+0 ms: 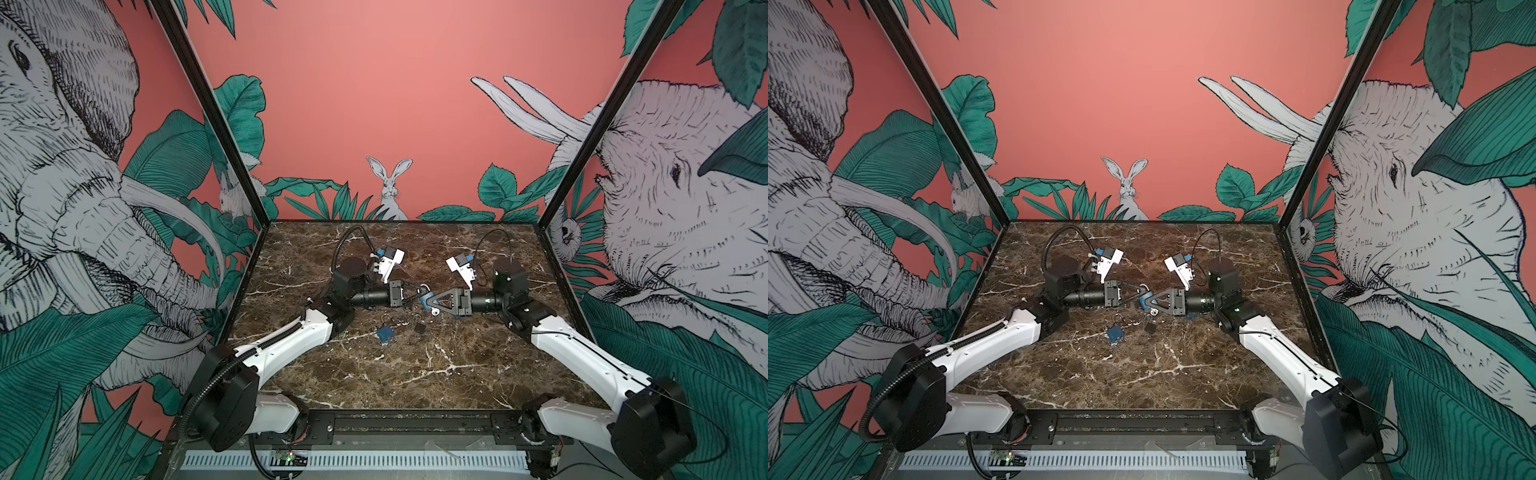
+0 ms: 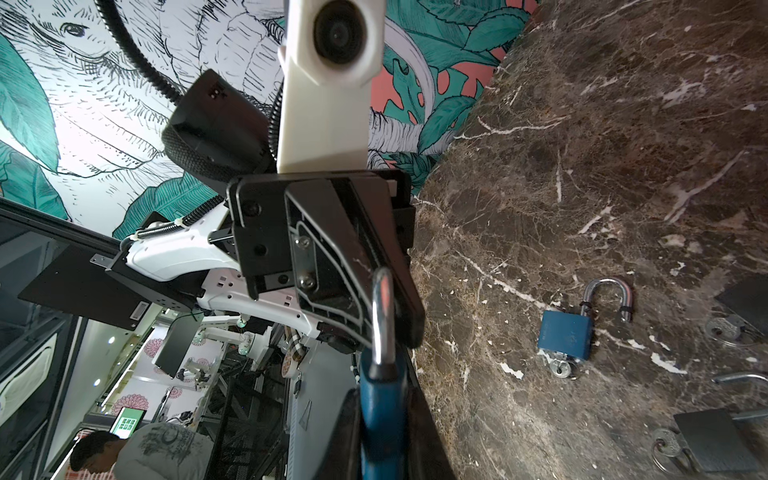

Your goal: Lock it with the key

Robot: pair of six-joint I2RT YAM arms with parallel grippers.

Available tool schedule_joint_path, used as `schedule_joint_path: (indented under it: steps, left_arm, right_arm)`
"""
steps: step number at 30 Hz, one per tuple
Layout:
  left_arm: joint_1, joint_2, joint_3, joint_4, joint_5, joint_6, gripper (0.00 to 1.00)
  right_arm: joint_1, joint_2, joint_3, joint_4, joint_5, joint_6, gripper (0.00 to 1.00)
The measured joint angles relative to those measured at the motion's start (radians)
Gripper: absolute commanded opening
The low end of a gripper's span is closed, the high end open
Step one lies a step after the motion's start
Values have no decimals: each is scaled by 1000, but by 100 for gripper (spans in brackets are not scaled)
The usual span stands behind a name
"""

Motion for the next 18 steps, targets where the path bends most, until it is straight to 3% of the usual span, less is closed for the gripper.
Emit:
schedule_joint_path:
  steps: [3,5,18]
  left_arm:
    - [14,-16,-24,17,-8,-2,0]
    - [32,-42,-60,19,-13,-6,0]
    - [86,-75,-113,67,-42,-66,0]
  right_arm:
    - [2,12,0,10,28,10,35]
    - [-3,15,0,23,60,21,39]
    - [-5,-14,-77,85,108,64,43]
